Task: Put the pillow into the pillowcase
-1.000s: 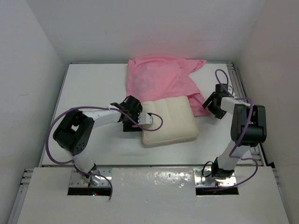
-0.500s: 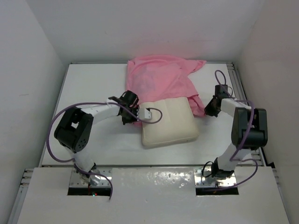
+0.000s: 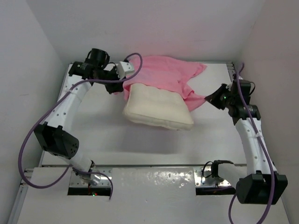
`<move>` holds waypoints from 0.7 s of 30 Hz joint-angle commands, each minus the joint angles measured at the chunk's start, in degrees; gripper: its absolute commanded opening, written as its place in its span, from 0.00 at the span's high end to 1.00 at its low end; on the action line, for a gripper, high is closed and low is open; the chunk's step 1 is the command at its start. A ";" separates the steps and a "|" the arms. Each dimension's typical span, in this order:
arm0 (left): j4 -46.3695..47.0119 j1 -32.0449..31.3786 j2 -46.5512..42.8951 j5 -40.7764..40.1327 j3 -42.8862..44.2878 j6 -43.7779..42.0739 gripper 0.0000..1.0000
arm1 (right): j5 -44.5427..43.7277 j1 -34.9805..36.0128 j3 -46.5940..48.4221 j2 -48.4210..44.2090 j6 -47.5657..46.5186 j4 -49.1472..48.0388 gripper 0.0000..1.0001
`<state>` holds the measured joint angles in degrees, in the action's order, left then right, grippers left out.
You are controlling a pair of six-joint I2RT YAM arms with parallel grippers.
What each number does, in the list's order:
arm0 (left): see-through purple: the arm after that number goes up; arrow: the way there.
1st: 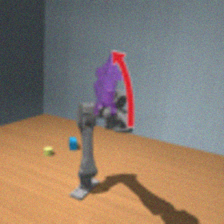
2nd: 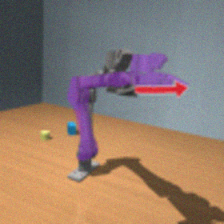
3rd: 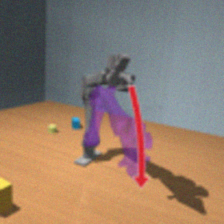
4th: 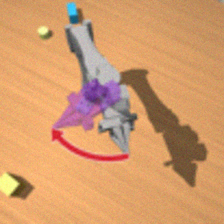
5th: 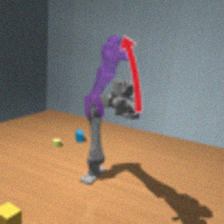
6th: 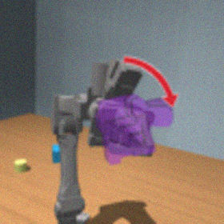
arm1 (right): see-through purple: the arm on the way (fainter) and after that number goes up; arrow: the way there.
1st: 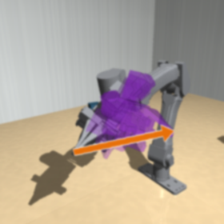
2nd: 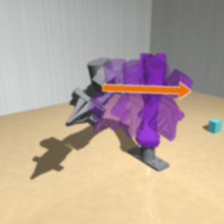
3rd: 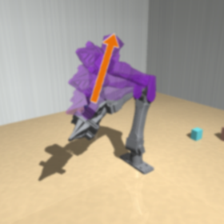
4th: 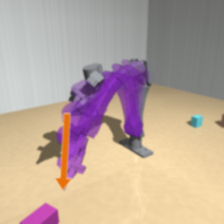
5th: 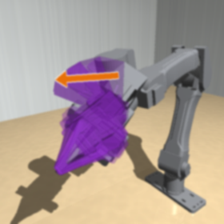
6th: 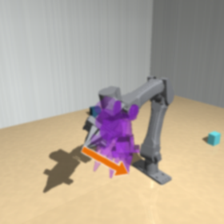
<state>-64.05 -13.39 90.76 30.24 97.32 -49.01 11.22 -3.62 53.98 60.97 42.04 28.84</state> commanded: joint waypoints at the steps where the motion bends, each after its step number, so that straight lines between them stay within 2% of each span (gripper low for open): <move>1: -1.95 1.26 -2.61 3.34 11.44 6.02 1.00 | 2.66 -1.74 10.50 -1.12 -0.55 2.71 1.00; 8: -0.55 1.87 -3.13 -0.53 27.47 8.50 1.00 | 5.56 -1.83 23.88 -1.64 -1.96 4.56 1.00; 11: 0.42 1.87 -4.01 -1.15 28.45 7.79 1.00 | 5.56 -1.83 27.49 -2.43 -2.40 4.82 1.00; 16: 4.18 1.87 -3.84 -2.11 29.06 8.67 1.00 | 7.06 -1.83 27.41 -4.54 -1.96 3.51 1.00; 21: 10.25 1.87 -0.15 -5.45 35.92 11.82 1.00 | 7.93 -1.13 30.48 -4.11 -1.44 2.72 1.00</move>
<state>-64.18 -12.27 90.15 27.11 127.92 -40.14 17.91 -5.10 80.58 56.82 40.53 35.14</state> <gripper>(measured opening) 0.021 0.003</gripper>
